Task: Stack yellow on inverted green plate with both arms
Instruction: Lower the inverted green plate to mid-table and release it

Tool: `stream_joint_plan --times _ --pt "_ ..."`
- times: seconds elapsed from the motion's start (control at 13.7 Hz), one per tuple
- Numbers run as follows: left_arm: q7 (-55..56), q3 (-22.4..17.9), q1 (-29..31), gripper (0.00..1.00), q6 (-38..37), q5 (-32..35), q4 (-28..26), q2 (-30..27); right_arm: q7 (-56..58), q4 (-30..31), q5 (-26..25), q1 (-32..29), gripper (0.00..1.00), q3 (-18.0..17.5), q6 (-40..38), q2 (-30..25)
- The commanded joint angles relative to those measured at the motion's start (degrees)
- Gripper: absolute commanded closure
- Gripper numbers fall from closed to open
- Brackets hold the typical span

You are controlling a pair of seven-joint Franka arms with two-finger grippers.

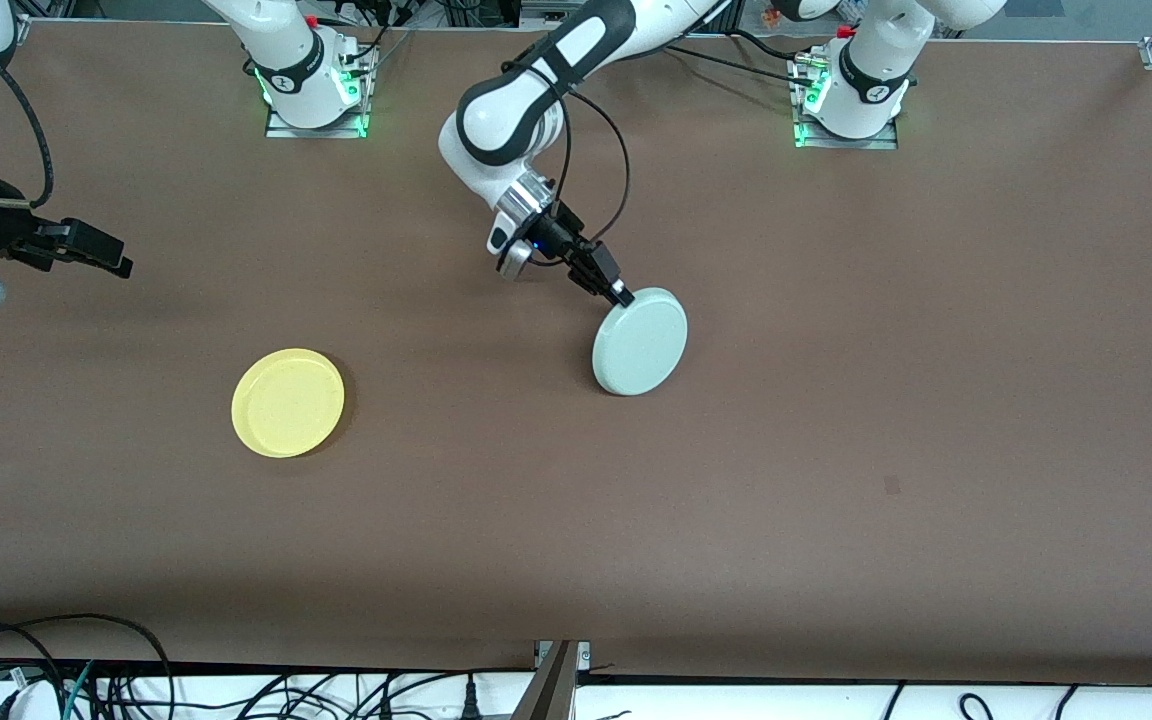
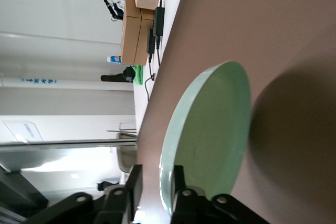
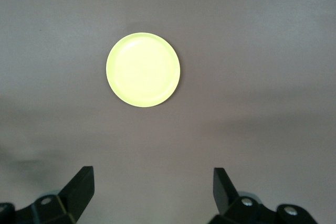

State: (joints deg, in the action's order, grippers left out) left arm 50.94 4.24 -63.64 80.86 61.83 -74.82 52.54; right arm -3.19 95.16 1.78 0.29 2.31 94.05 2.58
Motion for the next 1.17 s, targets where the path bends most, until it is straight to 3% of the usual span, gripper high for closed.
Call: stream_joint_plan --times 0.0,0.29,0.44,0.81,1.1 --pt "8.5 -0.5 -3.8 0.00 0.7 -4.7 2.2 1.4 -0.3 -0.3 0.3 0.0 0.00 -0.2 -0.6 -0.4" --pt "25.4 -0.5 -5.8 0.00 13.0 -15.0 2.5 1.1 -0.3 -0.3 0.3 0.0 0.00 -0.2 -0.4 -0.4" --pt "26.8 -1.0 -4.0 0.00 18.3 -19.4 2.6 0.5 -0.3 -0.3 0.3 0.0 0.00 -0.2 -0.5 -0.4" --pt "19.3 0.8 12.7 0.00 18.6 -36.7 13.8 -0.5 -1.4 -0.5 0.1 -0.4 0.00 0.1 1.1 0.2" --pt "9.8 0.8 23.4 0.00 18.3 -47.7 15.1 -5.3 -1.4 -0.4 0.0 -2.3 0.00 0.8 1.5 4.0"
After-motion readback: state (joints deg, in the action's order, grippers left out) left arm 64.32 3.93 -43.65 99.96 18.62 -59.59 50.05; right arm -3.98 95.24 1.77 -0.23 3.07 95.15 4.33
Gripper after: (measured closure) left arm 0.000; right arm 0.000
